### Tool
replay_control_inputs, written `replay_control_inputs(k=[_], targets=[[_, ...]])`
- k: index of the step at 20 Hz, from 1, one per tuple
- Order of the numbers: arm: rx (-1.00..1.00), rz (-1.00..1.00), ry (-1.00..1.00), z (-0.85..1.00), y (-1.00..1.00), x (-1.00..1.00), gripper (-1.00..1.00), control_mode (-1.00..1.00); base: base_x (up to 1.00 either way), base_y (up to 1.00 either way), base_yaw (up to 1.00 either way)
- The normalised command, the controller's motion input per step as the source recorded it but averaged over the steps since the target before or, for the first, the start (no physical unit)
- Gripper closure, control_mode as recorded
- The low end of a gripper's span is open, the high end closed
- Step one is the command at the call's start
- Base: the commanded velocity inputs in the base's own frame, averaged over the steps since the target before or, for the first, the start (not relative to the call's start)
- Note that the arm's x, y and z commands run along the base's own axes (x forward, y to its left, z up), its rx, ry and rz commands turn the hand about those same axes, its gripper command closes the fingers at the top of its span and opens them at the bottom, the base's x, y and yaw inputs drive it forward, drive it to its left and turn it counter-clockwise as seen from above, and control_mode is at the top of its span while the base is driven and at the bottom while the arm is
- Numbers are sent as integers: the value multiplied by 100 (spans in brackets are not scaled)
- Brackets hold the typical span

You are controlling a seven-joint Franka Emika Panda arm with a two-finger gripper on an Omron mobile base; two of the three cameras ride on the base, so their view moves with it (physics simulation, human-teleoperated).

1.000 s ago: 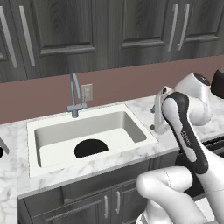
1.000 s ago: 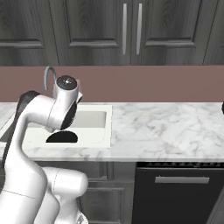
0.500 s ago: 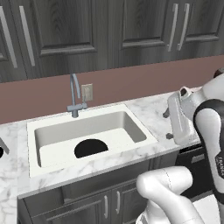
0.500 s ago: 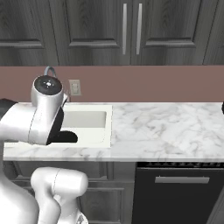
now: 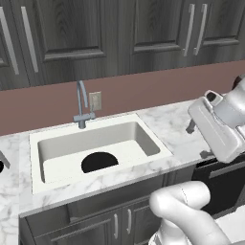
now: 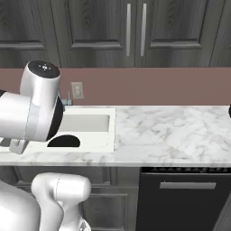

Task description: Move the pot and pan from the stove into the sink.

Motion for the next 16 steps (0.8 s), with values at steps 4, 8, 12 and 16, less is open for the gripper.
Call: replay_control_inputs(k=[4, 8, 12, 16], targets=[[0, 6, -4, 2, 3, -20, -100, -100, 0, 0, 0], [0, 0, 0, 0, 0, 0, -100, -100, 0, 0, 0], [0, 0, 0, 0, 0, -4, -100, 100, -53, -6, 0], [0, 0, 0, 0, 0, 0, -100, 100, -82, -11, 0]])
